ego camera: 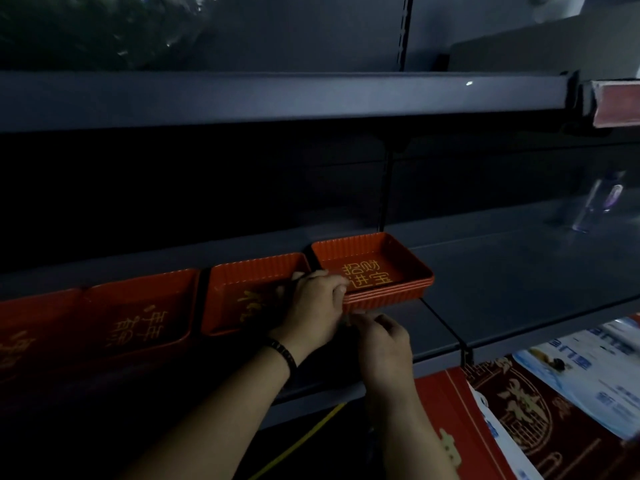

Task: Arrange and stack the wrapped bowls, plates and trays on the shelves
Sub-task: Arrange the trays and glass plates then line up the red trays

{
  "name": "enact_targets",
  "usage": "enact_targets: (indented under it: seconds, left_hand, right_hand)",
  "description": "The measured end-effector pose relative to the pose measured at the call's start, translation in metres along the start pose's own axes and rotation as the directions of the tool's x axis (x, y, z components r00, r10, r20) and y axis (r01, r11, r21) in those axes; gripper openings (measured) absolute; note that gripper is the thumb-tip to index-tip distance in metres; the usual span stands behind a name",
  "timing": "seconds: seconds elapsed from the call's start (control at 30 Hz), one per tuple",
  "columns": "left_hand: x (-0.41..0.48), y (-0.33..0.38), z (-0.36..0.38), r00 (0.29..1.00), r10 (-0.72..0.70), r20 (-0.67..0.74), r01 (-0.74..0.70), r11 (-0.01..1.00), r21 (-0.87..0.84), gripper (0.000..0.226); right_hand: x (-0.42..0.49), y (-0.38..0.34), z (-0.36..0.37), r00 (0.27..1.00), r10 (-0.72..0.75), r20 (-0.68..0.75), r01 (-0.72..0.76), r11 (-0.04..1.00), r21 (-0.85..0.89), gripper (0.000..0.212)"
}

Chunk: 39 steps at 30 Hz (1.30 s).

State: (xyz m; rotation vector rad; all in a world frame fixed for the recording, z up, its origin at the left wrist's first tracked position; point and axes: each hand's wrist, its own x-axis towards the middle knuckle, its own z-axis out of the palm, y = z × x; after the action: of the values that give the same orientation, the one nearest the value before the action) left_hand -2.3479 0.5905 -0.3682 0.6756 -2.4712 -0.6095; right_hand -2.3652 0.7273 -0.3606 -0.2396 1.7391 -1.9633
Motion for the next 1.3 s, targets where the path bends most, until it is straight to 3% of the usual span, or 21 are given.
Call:
enact_targets:
  seconds: [0.17,0.33,0.43,0.63,0.7,0.8,0.9,0.97,1.03,1.13,1.3]
  left_hand:
    - [-0.021,-0.021,-0.038,0.994,0.087,-0.072,-0.086,0.996,0.022,0.025]
    - [-0.055,-0.067,-0.065,0.994,0.091,-0.053,-0.09,0.996,0.015,0.02]
    - [-0.07,-0.085,-0.078,0.999,0.047,0.005,-0.047,0.995,0.084,0.026]
    - [-0.073,-0.099,-0.086,0.995,0.071,0.064,-0.08,0.985,0.154,0.042]
    - [-0.074,-0.098,-0.086,0.997,0.079,0.009,-0.079,0.99,0.114,0.042]
    - [-0.083,-0.089,-0.086,0.991,0.07,-0.114,-0.065,0.997,0.044,0.034]
    - [-0.092,-0.074,-0.083,0.971,0.126,-0.203,-0.121,0.992,0.035,0.033]
    - [-0.097,-0.062,-0.083,0.958,0.172,-0.229,-0.172,0.985,0.021,0.033]
    - [-0.099,-0.05,-0.083,0.953,0.219,-0.209,-0.231,0.972,-0.035,0.033]
    - [-0.096,-0.048,-0.096,0.955,0.236,-0.179,-0.27,0.942,-0.199,0.027]
    - [-0.088,-0.093,-0.127,0.917,0.393,0.065,-0.398,0.911,0.107,0.056]
  right_hand:
    - [0.0,0.005,0.003,0.998,-0.058,-0.011,0.055,0.987,-0.15,0.015]
    - [0.0,0.018,0.014,0.995,-0.1,0.015,0.1,0.947,-0.306,0.008]
    - [-0.003,0.022,0.022,0.989,-0.136,0.064,0.15,0.9,-0.41,0.014]
    - [-0.015,0.023,0.037,0.99,-0.1,0.101,0.135,0.881,-0.454,0.02]
    - [-0.017,0.021,0.041,0.992,-0.078,0.1,0.114,0.9,-0.42,0.022]
    - [-0.019,0.011,0.048,0.984,0.059,0.167,-0.03,0.985,-0.17,0.021]
    - [-0.021,0.009,0.054,0.948,0.085,0.308,-0.079,0.996,-0.032,0.055]
    - [-0.026,0.012,0.06,0.936,0.064,0.347,-0.073,0.997,0.012,0.056]
    - [-0.026,0.015,0.063,0.958,0.016,0.286,-0.036,0.997,0.065,0.039]
    - [-0.021,0.016,0.06,0.992,-0.033,0.126,0.022,0.995,0.095,0.03]
    - [-0.018,0.006,0.038,0.998,-0.053,0.016,0.054,0.998,-0.027,0.039]
